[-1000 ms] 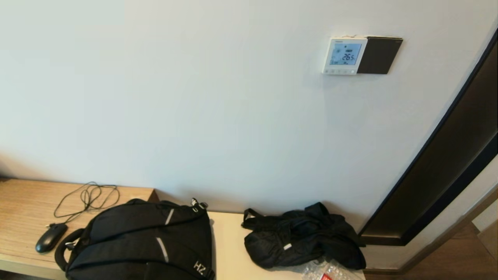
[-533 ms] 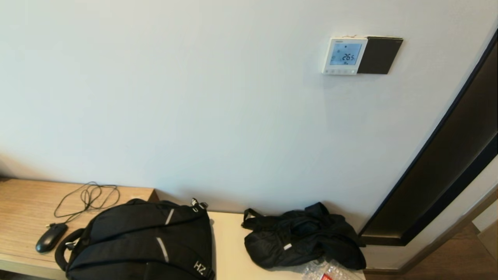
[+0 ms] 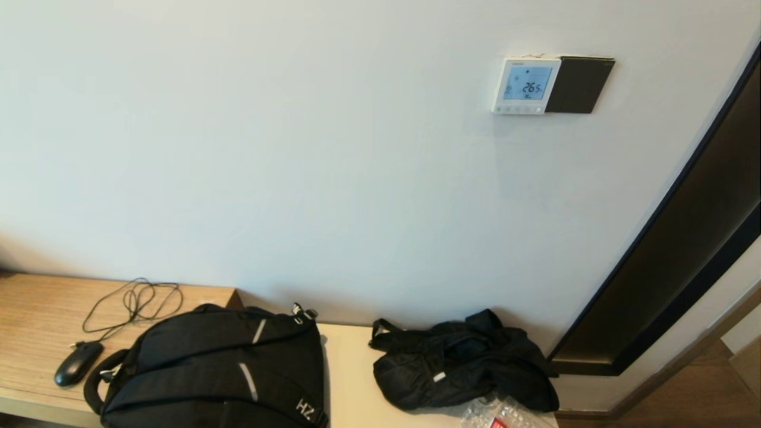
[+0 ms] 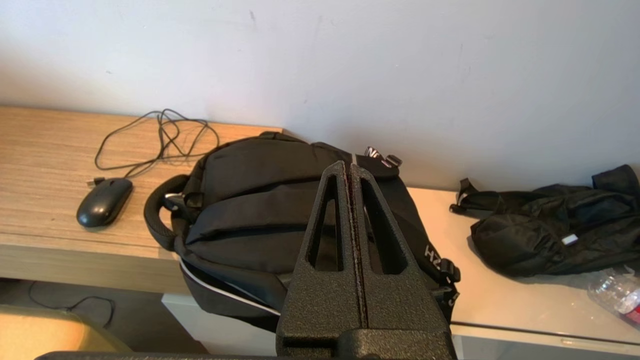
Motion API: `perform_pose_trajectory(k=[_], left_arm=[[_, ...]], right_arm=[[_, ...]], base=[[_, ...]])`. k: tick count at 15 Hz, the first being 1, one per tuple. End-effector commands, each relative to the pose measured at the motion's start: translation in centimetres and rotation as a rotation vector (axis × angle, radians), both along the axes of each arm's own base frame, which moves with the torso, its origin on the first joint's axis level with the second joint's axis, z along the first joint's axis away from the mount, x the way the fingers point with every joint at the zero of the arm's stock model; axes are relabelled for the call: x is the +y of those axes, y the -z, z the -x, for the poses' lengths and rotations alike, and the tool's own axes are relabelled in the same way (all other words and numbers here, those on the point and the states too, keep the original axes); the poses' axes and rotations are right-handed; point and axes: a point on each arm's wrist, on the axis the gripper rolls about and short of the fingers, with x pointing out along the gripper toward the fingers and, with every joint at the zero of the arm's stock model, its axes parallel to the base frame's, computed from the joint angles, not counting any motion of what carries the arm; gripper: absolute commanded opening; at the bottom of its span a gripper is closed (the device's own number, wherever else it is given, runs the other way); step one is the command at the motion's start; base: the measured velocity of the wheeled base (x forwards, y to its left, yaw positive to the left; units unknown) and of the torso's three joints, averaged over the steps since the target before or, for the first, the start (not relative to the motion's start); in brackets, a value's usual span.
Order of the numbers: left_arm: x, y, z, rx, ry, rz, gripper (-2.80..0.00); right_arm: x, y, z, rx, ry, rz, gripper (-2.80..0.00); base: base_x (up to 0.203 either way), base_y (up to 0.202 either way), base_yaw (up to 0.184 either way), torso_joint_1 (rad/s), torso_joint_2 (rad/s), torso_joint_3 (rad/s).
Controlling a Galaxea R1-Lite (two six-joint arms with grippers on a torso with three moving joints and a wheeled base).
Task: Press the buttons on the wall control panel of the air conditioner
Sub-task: Turn off the central air conditioner
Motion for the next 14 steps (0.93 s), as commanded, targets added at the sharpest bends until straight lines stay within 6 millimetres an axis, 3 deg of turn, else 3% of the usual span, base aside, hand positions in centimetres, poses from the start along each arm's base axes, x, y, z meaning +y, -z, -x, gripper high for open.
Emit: perform_pose_trajectory(k=[1, 4, 8, 11, 14], left_arm=[[0.0, 0.0, 0.0, -0.001, -0.001, 0.001, -2.8], [0.0, 0.0, 0.0, -0.001, -0.001, 0.001, -2.8], [0.0, 0.0, 0.0, -0.001, -0.001, 0.001, -2.8], [0.0, 0.0, 0.0, -0.001, -0.001, 0.001, -2.8], [0.0, 0.0, 0.0, -0.001, -0.001, 0.001, -2.8]], right_arm=[[-0.4, -2.8, -7.6, 0.145, 0.03, -0.011, -2.8], [-1.6, -4.3, -14.3, 0.238, 0.068, -0.074, -2.8], [-4.3, -2.6, -22.5, 0.406, 0.1, -0.147, -2.8], [-5.5, -0.9, -26.3, 0.488, 0.121, -0.166, -2.8], [-6.0, -0.7, -28.5, 0.5, 0.158, -0.155, -2.8]], base=[[0.0, 0.0, 0.0, 0.0, 0.0, 0.0], [0.0, 0.0, 0.0, 0.0, 0.0, 0.0], [0.0, 0.0, 0.0, 0.0, 0.0, 0.0], [0.0, 0.0, 0.0, 0.0, 0.0, 0.0], [0.0, 0.0, 0.0, 0.0, 0.0, 0.0]])
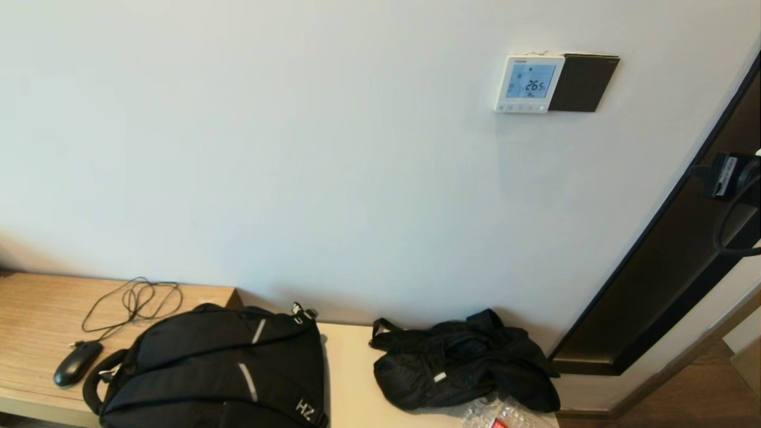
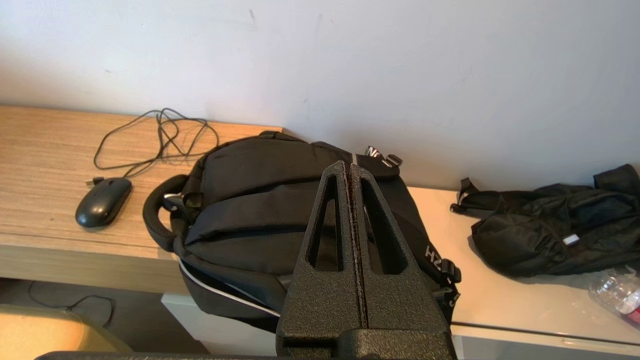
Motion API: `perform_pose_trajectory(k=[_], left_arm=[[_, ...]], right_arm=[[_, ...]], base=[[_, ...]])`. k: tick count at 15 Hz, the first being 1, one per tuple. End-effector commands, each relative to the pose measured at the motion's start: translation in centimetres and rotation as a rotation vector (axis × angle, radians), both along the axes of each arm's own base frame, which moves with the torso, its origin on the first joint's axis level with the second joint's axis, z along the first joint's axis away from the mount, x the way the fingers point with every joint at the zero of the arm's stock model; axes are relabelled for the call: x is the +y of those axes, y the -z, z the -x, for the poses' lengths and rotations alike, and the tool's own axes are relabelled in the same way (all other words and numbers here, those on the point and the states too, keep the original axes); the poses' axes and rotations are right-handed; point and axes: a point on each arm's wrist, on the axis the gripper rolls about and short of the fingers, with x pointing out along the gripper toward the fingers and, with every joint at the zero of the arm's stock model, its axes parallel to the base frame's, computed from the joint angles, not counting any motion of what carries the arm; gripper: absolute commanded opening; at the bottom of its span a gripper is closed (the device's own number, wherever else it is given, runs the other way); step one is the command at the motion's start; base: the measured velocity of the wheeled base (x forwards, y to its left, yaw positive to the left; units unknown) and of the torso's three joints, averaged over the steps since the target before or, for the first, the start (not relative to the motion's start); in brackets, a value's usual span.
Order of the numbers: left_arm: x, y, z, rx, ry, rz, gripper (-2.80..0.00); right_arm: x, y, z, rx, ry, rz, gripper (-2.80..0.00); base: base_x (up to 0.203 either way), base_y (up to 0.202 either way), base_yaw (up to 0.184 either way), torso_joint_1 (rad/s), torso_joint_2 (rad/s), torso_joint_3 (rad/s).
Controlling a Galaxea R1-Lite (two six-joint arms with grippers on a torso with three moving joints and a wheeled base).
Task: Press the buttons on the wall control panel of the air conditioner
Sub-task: Turn off the central air conditioner
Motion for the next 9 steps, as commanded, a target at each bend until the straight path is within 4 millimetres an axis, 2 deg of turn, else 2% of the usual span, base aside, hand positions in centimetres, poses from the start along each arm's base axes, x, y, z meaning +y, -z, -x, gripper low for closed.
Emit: perform_pose_trajectory(k=[1, 5, 9], left_arm=[[0.0, 0.0, 0.0, -0.001, -0.001, 0.0, -2.8], [0.0, 0.0, 0.0, -0.001, -0.001, 0.0, -2.8], [0.0, 0.0, 0.0, -0.001, -0.001, 0.0, -2.8]], right_arm=[[-0.7, 1.3, -2.8, 0.056, 0.02, 0.013, -2.8], [-0.9, 0.2, -4.8, 0.018, 0.043, 0.045, -2.8], [1.4, -1.7, -6.6, -0.071, 0.014, 0.067, -2.8]], base=[[0.0, 0.0, 0.0, 0.0, 0.0, 0.0], [0.0, 0.0, 0.0, 0.0, 0.0, 0.0], [0.0, 0.0, 0.0, 0.0, 0.0, 0.0]])
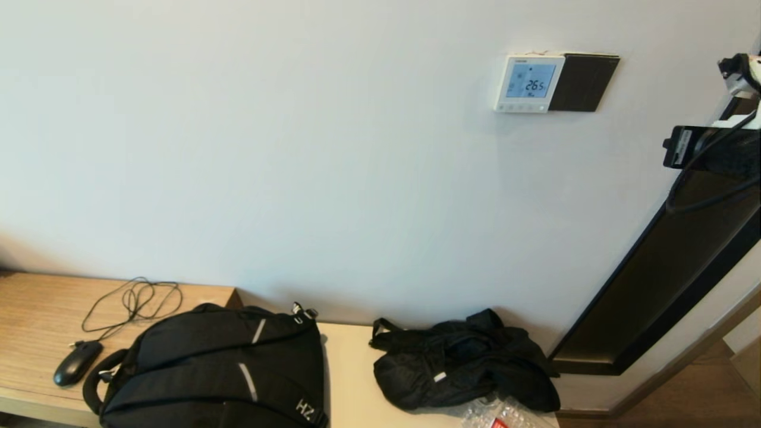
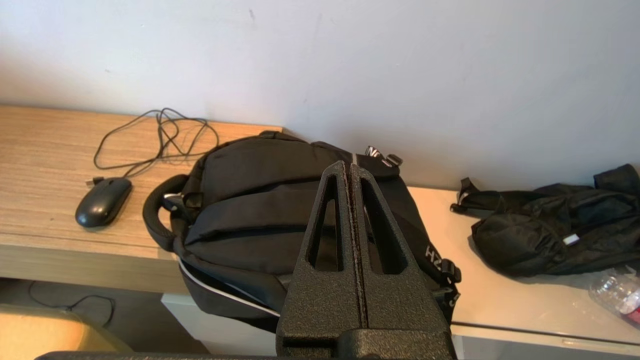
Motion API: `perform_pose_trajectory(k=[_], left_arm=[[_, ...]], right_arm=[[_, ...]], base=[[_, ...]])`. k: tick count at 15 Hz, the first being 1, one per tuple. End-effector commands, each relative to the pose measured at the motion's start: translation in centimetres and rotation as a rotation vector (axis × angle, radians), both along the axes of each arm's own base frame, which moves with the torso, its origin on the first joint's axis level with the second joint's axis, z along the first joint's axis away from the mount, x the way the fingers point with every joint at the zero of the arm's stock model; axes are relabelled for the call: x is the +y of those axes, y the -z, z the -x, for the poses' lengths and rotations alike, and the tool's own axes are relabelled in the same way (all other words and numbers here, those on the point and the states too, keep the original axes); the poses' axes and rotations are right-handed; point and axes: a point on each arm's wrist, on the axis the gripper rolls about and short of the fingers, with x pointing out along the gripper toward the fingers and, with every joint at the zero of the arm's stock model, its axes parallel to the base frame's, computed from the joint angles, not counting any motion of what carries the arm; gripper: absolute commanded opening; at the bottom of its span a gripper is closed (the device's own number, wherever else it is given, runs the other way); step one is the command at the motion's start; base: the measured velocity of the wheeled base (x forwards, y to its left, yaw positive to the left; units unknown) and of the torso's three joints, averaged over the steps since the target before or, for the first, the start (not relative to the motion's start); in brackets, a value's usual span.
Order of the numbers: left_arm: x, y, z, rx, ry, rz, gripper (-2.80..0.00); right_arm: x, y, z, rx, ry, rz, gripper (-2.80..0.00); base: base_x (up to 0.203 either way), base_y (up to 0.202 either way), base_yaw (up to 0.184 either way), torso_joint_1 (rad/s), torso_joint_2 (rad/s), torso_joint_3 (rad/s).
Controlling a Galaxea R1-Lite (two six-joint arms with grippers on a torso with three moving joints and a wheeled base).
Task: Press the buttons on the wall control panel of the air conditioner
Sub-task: Turn off the central air conditioner
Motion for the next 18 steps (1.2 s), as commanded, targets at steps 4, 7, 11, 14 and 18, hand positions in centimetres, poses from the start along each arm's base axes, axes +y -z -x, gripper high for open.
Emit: perform_pose_trajectory(k=[4, 7, 11, 14, 18], left_arm=[[0.0, 0.0, 0.0, -0.001, -0.001, 0.001, -2.8], [0.0, 0.0, 0.0, -0.001, -0.001, 0.001, -2.8], [0.0, 0.0, 0.0, -0.001, -0.001, 0.001, -2.8], [0.0, 0.0, 0.0, -0.001, -0.001, 0.001, -2.8], [0.0, 0.0, 0.0, -0.001, -0.001, 0.001, -2.8]], right_arm=[[2.4, 0.0, -2.0, 0.0, -0.052, 0.025, -2.8], [2.4, -0.2, -2.3, -0.003, -0.049, 0.04, -2.8], [4.6, 0.3, -3.0, 0.01, -0.063, 0.051, -2.8], [5.3, 0.3, -3.2, 0.009, -0.064, 0.054, -2.8], [5.3, 0.0, -3.6, -0.003, -0.062, 0.067, -2.8]], base=[[0.0, 0.0, 0.0, 0.0, 0.0, 0.0], [0.0, 0.0, 0.0, 0.0, 0.0, 0.0], [0.0, 0.0, 0.0, 0.0, 0.0, 0.0], [0.0, 0.0, 0.0, 0.0, 0.0, 0.0], [0.0, 0.0, 0.0, 0.0, 0.0, 0.0]])
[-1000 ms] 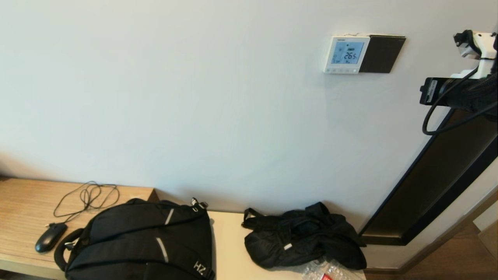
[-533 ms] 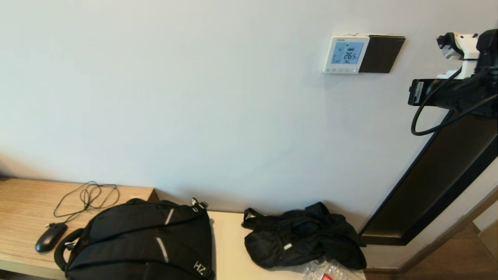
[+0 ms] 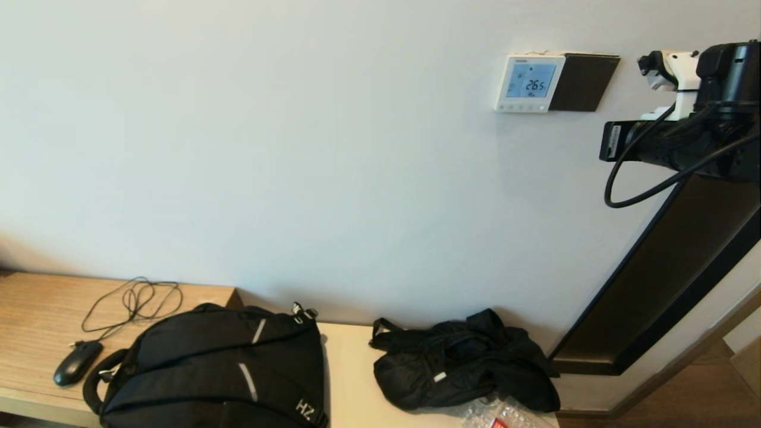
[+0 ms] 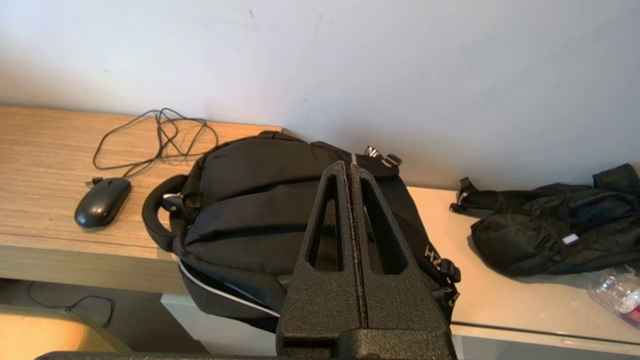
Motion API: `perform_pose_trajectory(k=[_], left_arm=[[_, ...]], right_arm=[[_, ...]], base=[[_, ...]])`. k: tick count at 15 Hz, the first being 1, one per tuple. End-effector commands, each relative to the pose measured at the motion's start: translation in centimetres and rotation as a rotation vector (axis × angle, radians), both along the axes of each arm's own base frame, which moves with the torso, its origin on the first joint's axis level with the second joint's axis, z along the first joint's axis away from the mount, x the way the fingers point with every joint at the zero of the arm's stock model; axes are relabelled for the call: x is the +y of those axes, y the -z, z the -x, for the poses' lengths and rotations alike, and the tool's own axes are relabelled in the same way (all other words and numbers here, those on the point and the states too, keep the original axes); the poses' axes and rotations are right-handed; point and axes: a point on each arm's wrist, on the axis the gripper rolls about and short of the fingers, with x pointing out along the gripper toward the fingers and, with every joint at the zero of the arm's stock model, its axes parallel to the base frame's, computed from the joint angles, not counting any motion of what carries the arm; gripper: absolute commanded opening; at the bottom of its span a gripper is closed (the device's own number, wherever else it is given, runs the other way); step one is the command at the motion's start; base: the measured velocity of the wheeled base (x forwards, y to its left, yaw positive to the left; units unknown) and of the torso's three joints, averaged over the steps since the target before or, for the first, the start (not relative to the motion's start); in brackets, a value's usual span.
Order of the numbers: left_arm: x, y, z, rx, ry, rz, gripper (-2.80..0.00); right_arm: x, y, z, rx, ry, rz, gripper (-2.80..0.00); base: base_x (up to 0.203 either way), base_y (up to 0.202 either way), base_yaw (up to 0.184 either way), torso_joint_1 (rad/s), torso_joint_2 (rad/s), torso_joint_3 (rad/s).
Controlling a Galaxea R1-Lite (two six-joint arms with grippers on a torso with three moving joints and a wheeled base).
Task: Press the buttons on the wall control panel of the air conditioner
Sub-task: Turn off the central air conditioner
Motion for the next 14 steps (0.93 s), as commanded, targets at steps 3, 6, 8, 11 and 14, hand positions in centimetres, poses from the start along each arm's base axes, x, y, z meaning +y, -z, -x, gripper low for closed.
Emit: perform_pose_trajectory(k=[3, 6, 8, 11, 14], left_arm=[[0.0, 0.0, 0.0, -0.001, 0.0, 0.0, -2.8], [0.0, 0.0, 0.0, -0.001, 0.0, 0.0, -2.8], [0.0, 0.0, 0.0, -0.001, 0.0, 0.0, -2.8], [0.0, 0.0, 0.0, -0.001, 0.0, 0.0, -2.8], [0.0, 0.0, 0.0, -0.001, 0.0, 0.0, -2.8]], right_arm=[[0.0, -0.1, -0.8, -0.009, 0.007, 0.005, -2.8], [0.0, -0.7, -1.4, -0.033, 0.025, 0.019, -2.8], [0.3, -1.1, -1.7, -0.045, 0.018, 0.021, -2.8], [1.9, -1.2, -1.8, -0.053, -0.006, 0.022, -2.8], [3.1, -1.6, -2.5, -0.067, -0.015, 0.03, -2.8]], base=[[0.0, 0.0, 0.0, 0.0, 0.0, 0.0], [0.0, 0.0, 0.0, 0.0, 0.0, 0.0], [0.0, 0.0, 0.0, 0.0, 0.0, 0.0], [0.0, 0.0, 0.0, 0.0, 0.0, 0.0], [0.0, 0.0, 0.0, 0.0, 0.0, 0.0]])
